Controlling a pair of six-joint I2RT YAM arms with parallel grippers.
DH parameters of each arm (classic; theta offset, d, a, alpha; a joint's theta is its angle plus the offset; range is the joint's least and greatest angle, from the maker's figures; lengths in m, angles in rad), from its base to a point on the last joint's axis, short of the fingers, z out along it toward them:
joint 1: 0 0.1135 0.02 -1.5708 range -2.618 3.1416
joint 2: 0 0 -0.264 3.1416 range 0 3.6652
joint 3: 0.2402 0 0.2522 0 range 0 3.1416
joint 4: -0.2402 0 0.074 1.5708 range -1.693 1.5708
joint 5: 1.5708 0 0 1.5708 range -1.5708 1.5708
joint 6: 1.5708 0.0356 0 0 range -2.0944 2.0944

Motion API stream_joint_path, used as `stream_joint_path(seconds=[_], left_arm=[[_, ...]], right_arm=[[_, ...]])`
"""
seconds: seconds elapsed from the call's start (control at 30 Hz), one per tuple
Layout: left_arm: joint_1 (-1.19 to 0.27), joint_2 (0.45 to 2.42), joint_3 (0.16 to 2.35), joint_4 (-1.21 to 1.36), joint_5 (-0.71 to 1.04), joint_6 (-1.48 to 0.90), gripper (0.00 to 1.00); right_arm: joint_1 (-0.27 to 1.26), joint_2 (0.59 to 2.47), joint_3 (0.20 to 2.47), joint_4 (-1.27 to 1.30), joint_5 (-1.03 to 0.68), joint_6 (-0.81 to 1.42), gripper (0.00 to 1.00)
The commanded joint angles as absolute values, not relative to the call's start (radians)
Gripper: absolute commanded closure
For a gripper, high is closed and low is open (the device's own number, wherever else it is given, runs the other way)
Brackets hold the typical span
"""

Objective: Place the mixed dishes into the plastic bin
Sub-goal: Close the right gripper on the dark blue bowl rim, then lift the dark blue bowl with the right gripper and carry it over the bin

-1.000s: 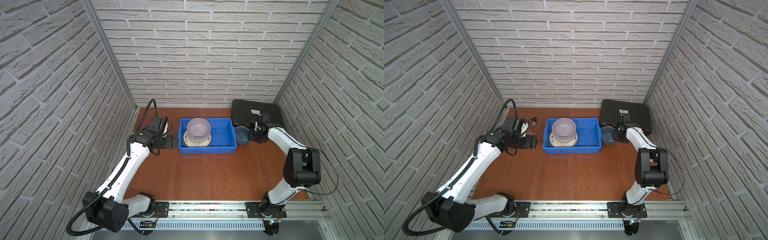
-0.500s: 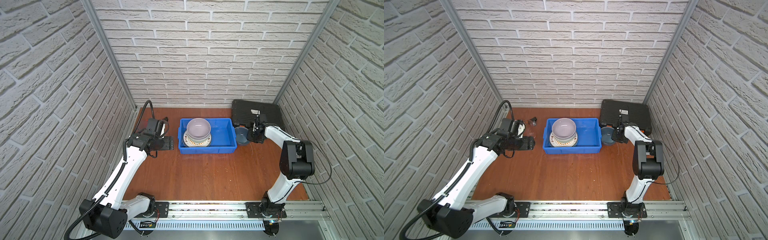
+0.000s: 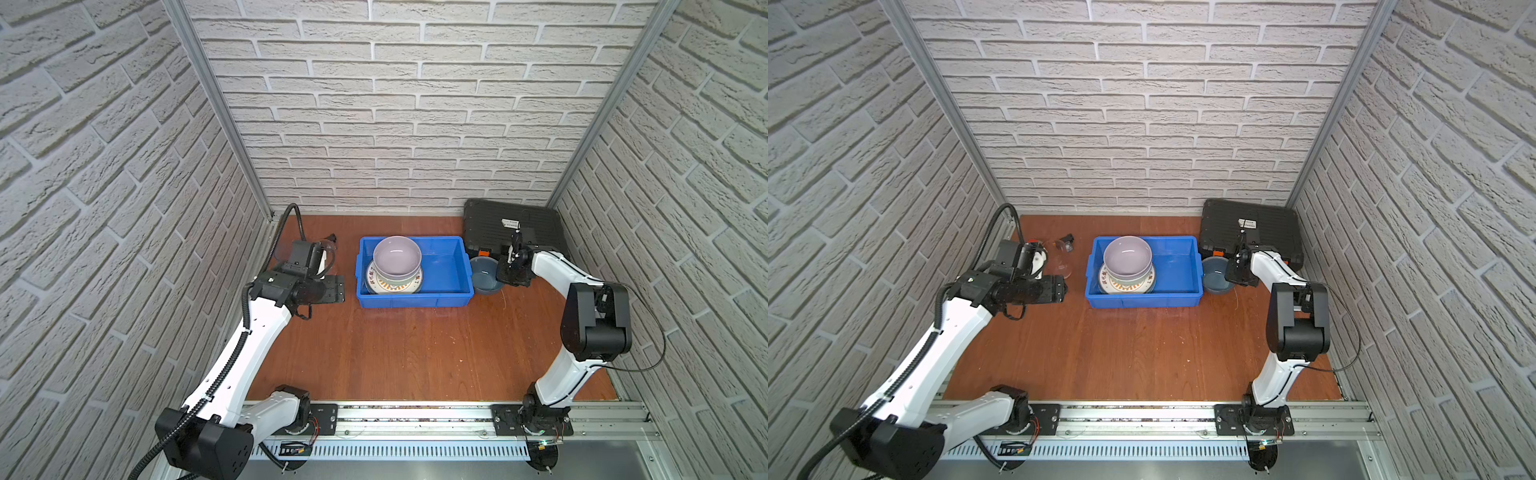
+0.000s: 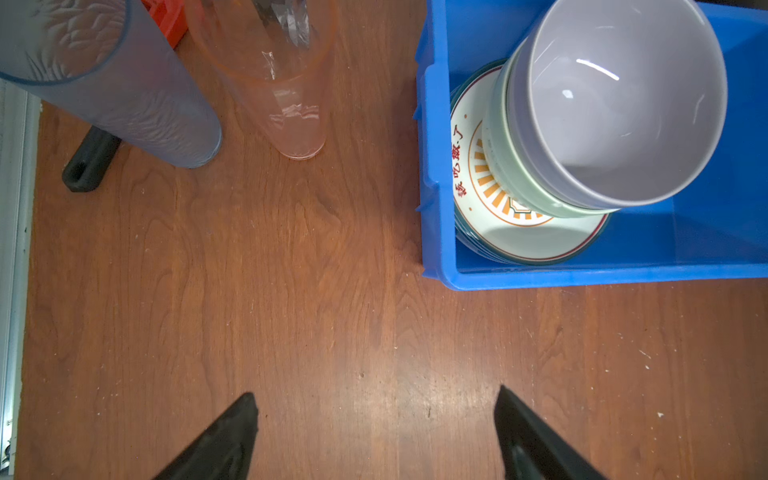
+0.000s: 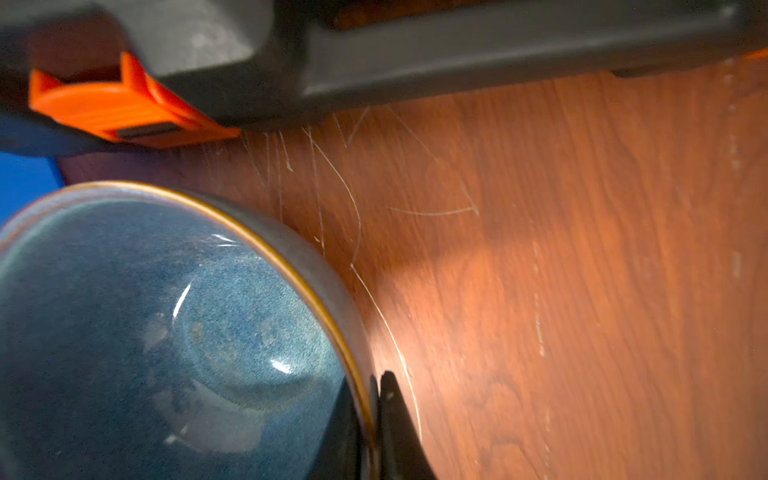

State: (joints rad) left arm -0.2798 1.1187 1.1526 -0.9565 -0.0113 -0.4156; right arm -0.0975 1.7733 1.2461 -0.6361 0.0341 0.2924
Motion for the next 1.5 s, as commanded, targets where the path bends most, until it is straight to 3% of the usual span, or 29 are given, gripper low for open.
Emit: stream_joint_path(seconds=[0.0,0.53,0.93,1.23,1.47], left_arm=[[-0.271,1.097,1.141,-0.945,-0.021,-0.413,0.11],[-0.251,1.090,1.156,-0.962,-0.024,-0.403,0.11],[-0.235,1.097,1.172,-0.966,-0.029,-0.393,0.11],[-0.229,1.100,1.169,-0.957,-0.018,-0.392,0.09],[-0.217,1.088,1.173,-0.965,-0.018,-0.391,0.02]], right_arm=[[-0.109,1.700,1.255,-0.676,0.064,0.265,0.94],[-0.171,1.577,1.294,-0.757,0.095,0.264,0.94],[-0.167,1.488,1.381,-0.818,-0.053,0.291,0.94],[-0.046,1.453,1.484,-0.866,-0.093,0.310,0.95],[0.098,1.503,1.628,-0.892,-0.095,0.331,0.94]])
